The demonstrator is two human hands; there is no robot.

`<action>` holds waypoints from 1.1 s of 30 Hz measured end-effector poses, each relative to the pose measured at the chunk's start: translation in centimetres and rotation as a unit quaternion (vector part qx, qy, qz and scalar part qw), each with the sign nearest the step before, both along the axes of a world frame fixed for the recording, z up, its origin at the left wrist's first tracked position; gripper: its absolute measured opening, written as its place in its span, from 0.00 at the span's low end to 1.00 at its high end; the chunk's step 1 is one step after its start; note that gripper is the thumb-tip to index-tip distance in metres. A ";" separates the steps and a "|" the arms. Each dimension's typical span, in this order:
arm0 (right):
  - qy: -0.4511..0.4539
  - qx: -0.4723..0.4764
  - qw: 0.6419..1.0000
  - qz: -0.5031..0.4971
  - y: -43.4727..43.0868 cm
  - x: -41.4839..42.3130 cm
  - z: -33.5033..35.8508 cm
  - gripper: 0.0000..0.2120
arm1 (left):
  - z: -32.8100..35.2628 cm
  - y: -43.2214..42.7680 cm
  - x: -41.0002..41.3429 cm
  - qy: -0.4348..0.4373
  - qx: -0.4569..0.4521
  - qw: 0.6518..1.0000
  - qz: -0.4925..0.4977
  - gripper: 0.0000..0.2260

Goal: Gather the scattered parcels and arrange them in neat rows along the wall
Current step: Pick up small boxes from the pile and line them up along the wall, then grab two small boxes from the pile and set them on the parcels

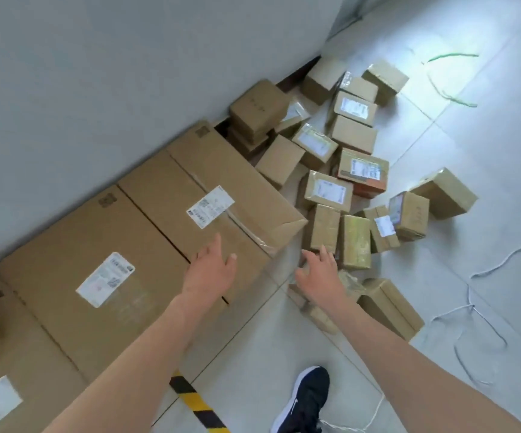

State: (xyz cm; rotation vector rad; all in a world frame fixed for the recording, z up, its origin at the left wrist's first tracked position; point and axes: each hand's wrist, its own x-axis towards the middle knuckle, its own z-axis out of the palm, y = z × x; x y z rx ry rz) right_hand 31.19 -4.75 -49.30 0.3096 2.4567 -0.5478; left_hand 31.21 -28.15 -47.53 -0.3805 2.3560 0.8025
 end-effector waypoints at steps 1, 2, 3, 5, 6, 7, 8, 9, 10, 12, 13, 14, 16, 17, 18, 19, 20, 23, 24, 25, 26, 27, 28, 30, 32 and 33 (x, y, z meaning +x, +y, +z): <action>-0.007 0.008 0.999 -0.030 3.6 0.0 0.1 0.26 | -0.1 3.5 -0.7 0.000 0.008 1.000 -0.017 0.29; -0.014 0.012 0.998 -0.054 7.0 0.1 0.1 0.26 | -0.2 6.8 -1.4 0.004 0.017 0.999 -0.032 0.30; -0.020 0.014 0.997 -0.072 10.1 0.1 0.1 0.27 | -0.4 9.9 -2.0 0.009 0.023 0.999 -0.048 0.30; -0.032 0.011 0.994 -0.107 15.5 -0.2 0.1 0.28 | -0.8 15.4 -3.3 0.010 0.024 0.996 -0.080 0.29; -0.038 0.008 0.992 -0.123 17.9 -0.4 0.0 0.28 | -1.0 17.7 -3.9 0.005 0.018 0.995 -0.095 0.29; -0.042 0.005 0.990 -0.136 19.9 -0.7 -0.1 0.29 | -1.3 19.7 -4.6 0.000 0.011 0.994 -0.110 0.29; -0.044 0.004 0.988 -0.150 21.8 -1.1 -0.2 0.30 | -1.6 21.6 -5.3 -0.005 0.002 0.992 -0.126 0.29; -0.045 0.003 0.986 -0.163 23.3 -1.5 -0.4 0.30 | -1.9 23.1 -6.1 -0.008 -0.008 0.990 -0.141 0.29; -0.044 0.003 0.984 -0.176 24.6 -2.0 -0.6 0.31 | -2.2 24.5 -7.0 -0.011 -0.018 0.988 -0.154 0.30; -0.047 0.003 0.980 -0.193 26.3 -3.3 -1.5 0.32 | -3.1 26.7 -9.1 -0.017 -0.029 0.985 -0.169 0.30; -0.050 0.001 0.978 -0.201 26.9 -3.9 -2.1 0.32 | -3.8 27.7 -10.2 -0.017 -0.031 0.984 -0.176 0.31; -0.053 -0.002 0.977 -0.207 27.2 -4.6 -2.8 0.33 | -4.5 28.5 -11.3 -0.011 -0.033 0.982 -0.186 0.31; -0.056 -0.008 0.976 -0.212 27.4 -6.2 -4.6 0.33 | -6.5 29.8 -13.7 0.003 -0.040 0.975 -0.217 0.32; -0.059 -0.013 0.975 -0.212 27.5 -7.1 -5.7 0.34 | -7.6 30.5 -15.0 0.007 -0.046 0.970 -0.237 0.32; -0.062 -0.018 0.975 -0.213 27.5 -8.2 -6.9 0.34 | -8.8 31.1 -16.5 0.009 -0.054 0.964 -0.259 0.33; -0.064 -0.018 0.975 -0.212 27.7 -9.3 -8.1 0.35 | -10.0 31.7 -18.1 0.010 -0.065 0.958 -0.280 0.34; -0.063 -0.013 0.976 -0.208 27.9 -10.6 -9.4 0.35 | -11.4 32.2 -19.7 0.012 -0.075 0.952 -0.298 0.34; -0.049 0.011 0.979 -0.198 29.2 -14.7 -14.0 0.35 | -15.8 33.6 -25.0 0.017 -0.103 0.931 -0.349 0.34; -0.044 0.019 0.980 -0.195 29.7 -15.9 -15.4 0.35 | -17.2 34.0 -26.7 0.021 -0.114 0.922 -0.370 0.34; -0.036 0.028 0.981 -0.189 30.2 -17.1 -16.8 0.35 | -18.7 34.3 -28.4 0.030 -0.126 0.912 -0.389 0.34; -0.027 0.038 0.983 -0.177 30.7 -18.3 -18.1 0.36 | -20.0 34.6 -30.0 0.042 -0.142 0.901 -0.408 0.35; -0.017 0.047 0.986 -0.159 31.2 -19.6 -19.3 0.36 | -21.3 34.8 -31.5 0.054 -0.161 0.886 -0.431 0.35; -0.008 0.057 0.989 -0.137 31.8 -21.0 -20.5 0.37 | -22.6 35.0 -32.9 0.062 -0.182 0.869 -0.456 0.37; 0.014 0.087 0.993 -0.079 32.9 -24.3 -22.7 0.39 | -25.1 35.1 -35.3 0.066 -0.209 0.837 -0.502 0.40; 0.037 0.121 0.992 -0.019 34.0 -28.0 -24.7 0.43 | -27.6 35.2 -37.1 0.057 -0.214 0.807 -0.547 0.43; 0.044 0.139 0.989 0.015 34.5 -30.1 -25.6 0.44 | -28.9 35.3 -37.6 0.053 -0.215 0.788 -0.574 0.44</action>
